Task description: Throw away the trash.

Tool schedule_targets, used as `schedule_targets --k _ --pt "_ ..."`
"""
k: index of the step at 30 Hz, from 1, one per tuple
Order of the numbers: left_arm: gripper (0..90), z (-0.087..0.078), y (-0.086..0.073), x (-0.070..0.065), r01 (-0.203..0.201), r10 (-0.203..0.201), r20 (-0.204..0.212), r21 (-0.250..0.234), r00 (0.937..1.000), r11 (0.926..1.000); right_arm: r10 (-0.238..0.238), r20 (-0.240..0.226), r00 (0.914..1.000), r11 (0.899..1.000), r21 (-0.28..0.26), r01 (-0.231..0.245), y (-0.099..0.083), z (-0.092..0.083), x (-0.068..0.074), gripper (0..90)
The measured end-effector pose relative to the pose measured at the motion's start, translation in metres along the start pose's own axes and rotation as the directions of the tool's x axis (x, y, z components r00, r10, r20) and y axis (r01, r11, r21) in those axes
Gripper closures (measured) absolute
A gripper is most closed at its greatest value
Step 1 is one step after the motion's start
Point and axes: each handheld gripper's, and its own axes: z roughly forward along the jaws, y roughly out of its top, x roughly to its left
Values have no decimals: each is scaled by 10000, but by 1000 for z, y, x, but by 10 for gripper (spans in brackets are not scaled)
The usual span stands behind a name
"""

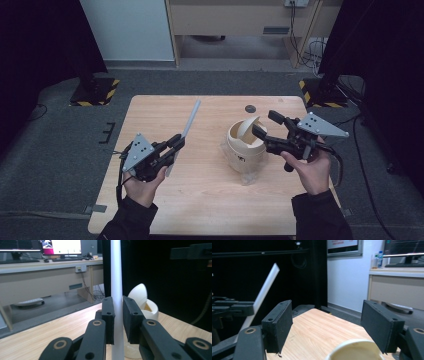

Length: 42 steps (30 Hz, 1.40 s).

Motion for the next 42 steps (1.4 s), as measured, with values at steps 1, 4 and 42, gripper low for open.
schedule_targets --k 1,4,42 --pt "795 1 0 -1 -3 3 29 -7 10000 10000 8 -88 10000 10000 24 -7 1 3 2 268" --pt "795 7 1 -7 -25 25 198 -28 9998 10000 88 -263 9996 10000 -40 -89 2 9 7 282" --pt "795 41 -6 -54 -801 760 1509 213 9856 9966 1066 -1895 9761 9937 540 -980 -5 37 29 560"
